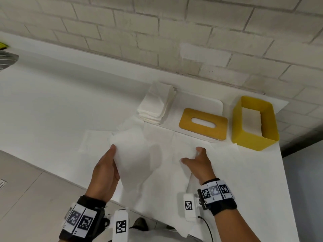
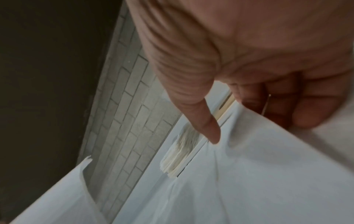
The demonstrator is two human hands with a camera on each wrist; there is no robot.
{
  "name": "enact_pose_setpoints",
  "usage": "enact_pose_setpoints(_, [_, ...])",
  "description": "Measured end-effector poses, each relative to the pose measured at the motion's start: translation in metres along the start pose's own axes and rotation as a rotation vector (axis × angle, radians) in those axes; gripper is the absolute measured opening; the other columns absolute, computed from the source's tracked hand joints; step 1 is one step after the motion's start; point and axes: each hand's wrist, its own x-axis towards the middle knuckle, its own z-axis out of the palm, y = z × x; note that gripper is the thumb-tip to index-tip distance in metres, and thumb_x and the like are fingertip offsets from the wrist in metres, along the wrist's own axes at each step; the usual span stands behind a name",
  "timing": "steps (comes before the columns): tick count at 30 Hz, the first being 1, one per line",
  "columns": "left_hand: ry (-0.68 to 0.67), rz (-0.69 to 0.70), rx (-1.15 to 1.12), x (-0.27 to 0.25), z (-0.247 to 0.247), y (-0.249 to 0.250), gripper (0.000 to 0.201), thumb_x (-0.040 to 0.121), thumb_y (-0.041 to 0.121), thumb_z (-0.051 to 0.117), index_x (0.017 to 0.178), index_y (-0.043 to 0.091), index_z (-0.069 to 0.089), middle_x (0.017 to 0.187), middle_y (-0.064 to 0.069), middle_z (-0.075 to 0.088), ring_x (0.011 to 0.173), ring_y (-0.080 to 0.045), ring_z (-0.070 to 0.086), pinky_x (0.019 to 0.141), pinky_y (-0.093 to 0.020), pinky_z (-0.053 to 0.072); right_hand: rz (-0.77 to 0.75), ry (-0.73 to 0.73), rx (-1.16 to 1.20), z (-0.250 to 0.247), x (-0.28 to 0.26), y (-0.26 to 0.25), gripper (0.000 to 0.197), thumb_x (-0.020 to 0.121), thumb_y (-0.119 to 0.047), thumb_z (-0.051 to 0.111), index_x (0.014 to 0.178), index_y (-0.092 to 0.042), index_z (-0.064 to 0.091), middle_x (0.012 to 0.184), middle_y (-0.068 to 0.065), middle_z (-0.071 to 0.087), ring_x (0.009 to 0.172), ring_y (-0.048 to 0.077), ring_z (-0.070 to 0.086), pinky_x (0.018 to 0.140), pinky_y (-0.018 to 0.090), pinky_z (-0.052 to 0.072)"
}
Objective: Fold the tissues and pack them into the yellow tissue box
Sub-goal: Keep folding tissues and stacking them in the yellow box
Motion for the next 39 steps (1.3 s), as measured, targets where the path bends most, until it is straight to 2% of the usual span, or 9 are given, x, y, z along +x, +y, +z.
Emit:
enact_pose_setpoints(6, [-0.054,-0.012,0.026,0.006,-0.009,0.013,0.038,0.109,0.035,0.041,0.126,0.014,0.067,0.116,-0.006,0.078,0.109,-0.022,0.074,0.09,-0.043,0.053,-0.16,0.167,0.156,-0.006,0.002,0.001,0.026,0.089,-0.019,0.074,0.114,-0.023,0.07,0.092,-0.002,0.067,0.089,0.02,0.064,0.086,0.031,0.051])
enact_pose_setpoints(9, [-0.086,-0.008,0.026,0.013,-0.011,0.016,0.039,0.109,0.036,0.041,0.129,0.013,0.066,0.12,-0.006,0.077,0.112,-0.022,0.072,0.095,-0.043,0.052,-0.301,0.23,0.181,-0.021,-0.006,-0.005,0.013,0.091,-0.021,0.071,0.088,-0.032,0.078,0.089,-0.011,0.076,0.094,0.016,0.07,0.092,0.036,0.054])
enact_pose_setpoints(13, [-0.111,-0.024,0.02,0.02,-0.008,0.016,0.04,0.11,0.034,0.04,0.13,0.011,0.066,0.121,-0.008,0.076,0.114,-0.022,0.072,0.099,-0.043,0.051,-0.442,0.275,0.309,-0.04,-0.025,-0.025,0.016,0.096,-0.017,0.069,0.094,-0.031,0.077,0.094,-0.008,0.076,0.093,0.018,0.069,0.087,0.033,0.051])
enact_pose_setpoints(17, [-0.173,-0.031,0.036,0.022,-0.002,0.019,0.04,0.11,0.033,0.039,0.129,0.012,0.067,0.121,-0.007,0.076,0.115,-0.022,0.071,0.102,-0.044,0.05,-0.577,0.161,0.445,-0.053,-0.061,-0.061,0.031,0.097,-0.006,0.063,0.115,-0.031,0.069,0.077,0.012,0.044,0.075,0.026,0.045,0.074,0.034,0.043])
enact_pose_setpoints(20, [-0.192,-0.038,0.042,0.023,0.004,0.022,0.039,0.11,0.034,0.039,0.13,0.014,0.066,0.123,-0.006,0.075,0.119,-0.022,0.069,0.107,-0.045,0.048,-0.648,-0.047,0.664,-0.056,-0.099,-0.089,0.044,0.1,0.007,0.048,0.126,-0.026,0.059,0.097,0.006,0.072,0.088,0.017,0.066,0.076,0.025,0.056])
enact_pose_setpoints(25, [-0.298,-0.071,0.017,0.017,0.023,0.019,0.039,0.108,0.033,0.044,0.137,0.014,0.063,0.13,-0.004,0.072,0.124,-0.021,0.066,0.115,-0.045,0.043,-0.593,-0.191,0.59,-0.018,-0.111,-0.102,0.052,0.099,0.012,0.044,0.135,-0.025,0.05,0.101,0.011,0.076,0.087,0.016,0.071,0.069,0.024,0.056])
enact_pose_setpoints(30, [-0.391,0.001,0.065,0.006,0.035,0.016,0.031,0.101,0.022,0.05,0.099,0.022,0.081,0.109,-0.006,0.079,0.1,-0.019,0.076,0.082,-0.029,0.061,-0.512,-0.163,0.285,0.029,-0.097,-0.076,0.054,0.1,-0.005,0.056,0.138,-0.041,0.043,0.07,-0.001,0.063,0.066,0.013,0.056,0.069,0.03,0.046])
enact_pose_setpoints(33, [-0.406,-0.007,0.055,0.005,0.033,0.016,0.032,0.105,0.024,0.047,0.103,0.021,0.079,0.108,-0.005,0.08,0.098,-0.018,0.076,0.077,-0.026,0.061,-0.46,-0.095,0.283,0.036,-0.096,-0.071,0.054,0.097,-0.016,0.064,0.137,-0.045,0.043,0.071,0.0,0.063,0.067,0.018,0.058,0.07,0.031,0.047])
enact_pose_setpoints(39, [-0.434,-0.063,0.011,0.008,0.025,0.013,0.043,0.108,0.039,0.038,0.131,0.018,0.068,0.126,-0.007,0.074,0.121,-0.024,0.068,0.108,-0.046,0.049,-0.431,0.026,0.295,0.038,-0.094,-0.073,0.051,0.094,-0.025,0.07,0.133,-0.049,0.047,0.092,0.003,0.072,0.084,0.023,0.071,0.079,0.038,0.056])
